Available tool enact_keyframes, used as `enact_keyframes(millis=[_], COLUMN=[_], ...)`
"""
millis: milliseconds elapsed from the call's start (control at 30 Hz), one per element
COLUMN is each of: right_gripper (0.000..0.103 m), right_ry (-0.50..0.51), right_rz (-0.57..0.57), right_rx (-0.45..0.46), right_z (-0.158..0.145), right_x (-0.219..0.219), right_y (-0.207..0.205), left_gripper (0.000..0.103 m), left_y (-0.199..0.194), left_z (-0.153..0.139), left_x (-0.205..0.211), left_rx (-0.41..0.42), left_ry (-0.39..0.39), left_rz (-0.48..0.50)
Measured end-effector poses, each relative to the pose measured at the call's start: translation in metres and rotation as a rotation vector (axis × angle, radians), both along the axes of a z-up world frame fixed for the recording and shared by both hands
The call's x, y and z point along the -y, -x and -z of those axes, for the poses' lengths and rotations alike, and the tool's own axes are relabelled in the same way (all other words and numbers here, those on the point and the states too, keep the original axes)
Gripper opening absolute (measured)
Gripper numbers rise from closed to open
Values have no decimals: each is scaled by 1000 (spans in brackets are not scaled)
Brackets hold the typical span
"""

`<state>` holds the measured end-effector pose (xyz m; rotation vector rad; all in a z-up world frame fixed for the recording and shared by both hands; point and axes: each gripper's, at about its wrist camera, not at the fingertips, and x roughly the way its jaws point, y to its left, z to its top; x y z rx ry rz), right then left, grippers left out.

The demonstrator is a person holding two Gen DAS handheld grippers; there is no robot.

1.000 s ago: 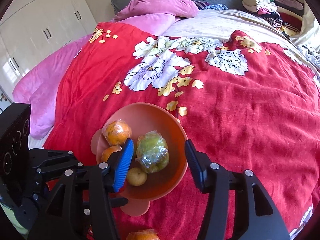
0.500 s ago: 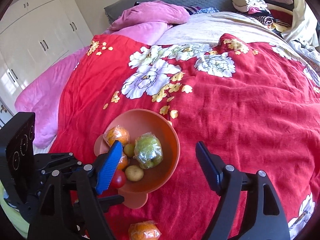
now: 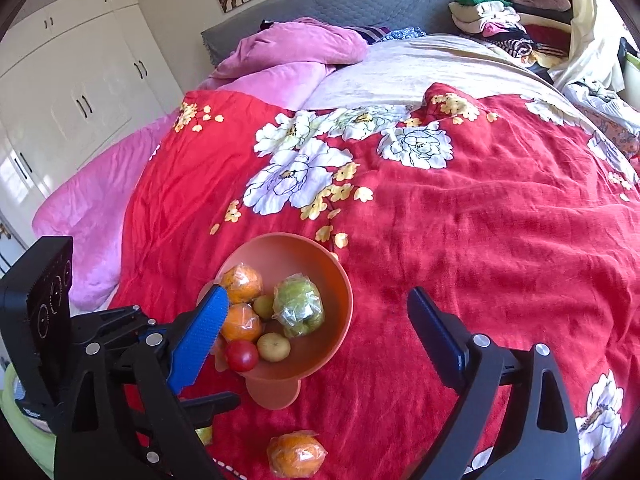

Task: Organize fruits
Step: 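Withdraw both open grippers from the bowl toward the remaining fruits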

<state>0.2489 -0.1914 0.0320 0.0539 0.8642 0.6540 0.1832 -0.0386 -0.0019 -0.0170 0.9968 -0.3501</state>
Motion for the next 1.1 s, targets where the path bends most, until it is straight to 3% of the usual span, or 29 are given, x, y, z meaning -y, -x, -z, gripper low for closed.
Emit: enact_keyframes(millis=[167,467,1100], right_gripper=[93,95,96], right_ry=[-14,-37,4], right_rz=[-3,-2,8], right_rx=[19,61,118], right_z=[-8,-25,-36], right_x=[2,9,15], right_y=[8,29,63], left_gripper=[81,93,93], left_y=[5,15,38], left_z=[-7,-21,-37], left_x=[-5,-24,-50], left_rx=[18,56,94], left_ry=[-6,-2,18], left_rz=[-19,-75,-159])
